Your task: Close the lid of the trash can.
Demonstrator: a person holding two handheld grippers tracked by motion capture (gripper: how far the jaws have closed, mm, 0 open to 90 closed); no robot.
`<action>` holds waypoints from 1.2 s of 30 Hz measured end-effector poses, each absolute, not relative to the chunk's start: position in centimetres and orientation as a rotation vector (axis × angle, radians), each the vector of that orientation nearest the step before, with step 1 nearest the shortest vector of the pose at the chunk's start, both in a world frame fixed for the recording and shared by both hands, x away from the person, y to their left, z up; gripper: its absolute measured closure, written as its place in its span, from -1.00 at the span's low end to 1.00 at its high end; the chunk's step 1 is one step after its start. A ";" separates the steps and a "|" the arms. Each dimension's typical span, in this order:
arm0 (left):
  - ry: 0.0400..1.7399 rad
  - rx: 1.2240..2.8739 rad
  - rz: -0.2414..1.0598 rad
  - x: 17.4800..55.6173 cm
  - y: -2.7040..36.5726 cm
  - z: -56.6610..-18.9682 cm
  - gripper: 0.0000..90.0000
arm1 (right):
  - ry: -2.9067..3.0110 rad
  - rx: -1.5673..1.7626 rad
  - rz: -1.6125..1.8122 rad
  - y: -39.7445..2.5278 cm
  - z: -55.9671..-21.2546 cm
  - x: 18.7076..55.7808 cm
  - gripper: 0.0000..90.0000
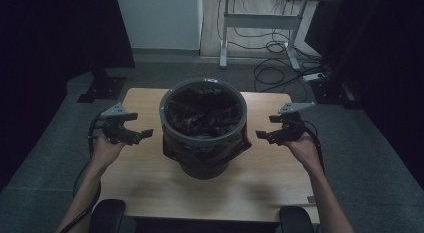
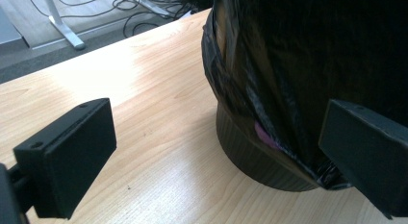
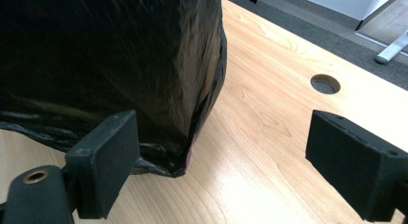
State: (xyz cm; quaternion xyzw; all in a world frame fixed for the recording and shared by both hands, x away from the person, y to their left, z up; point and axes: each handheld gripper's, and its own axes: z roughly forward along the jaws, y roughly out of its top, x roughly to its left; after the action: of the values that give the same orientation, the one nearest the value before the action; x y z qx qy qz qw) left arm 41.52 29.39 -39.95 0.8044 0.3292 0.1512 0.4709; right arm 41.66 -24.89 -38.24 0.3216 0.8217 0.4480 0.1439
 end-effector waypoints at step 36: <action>0.850 2.021 0.332 40.4 28.4 -49.5 -1.00 | 2.396 0.957 1.200 -23.6 -48.1 40.1 -0.76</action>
State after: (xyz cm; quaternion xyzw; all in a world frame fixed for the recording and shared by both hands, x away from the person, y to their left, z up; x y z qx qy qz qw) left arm 40.41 28.37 -49.53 0.8159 0.3432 0.1341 0.4456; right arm 40.14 -23.63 -48.12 0.3327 0.8328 0.4172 0.1476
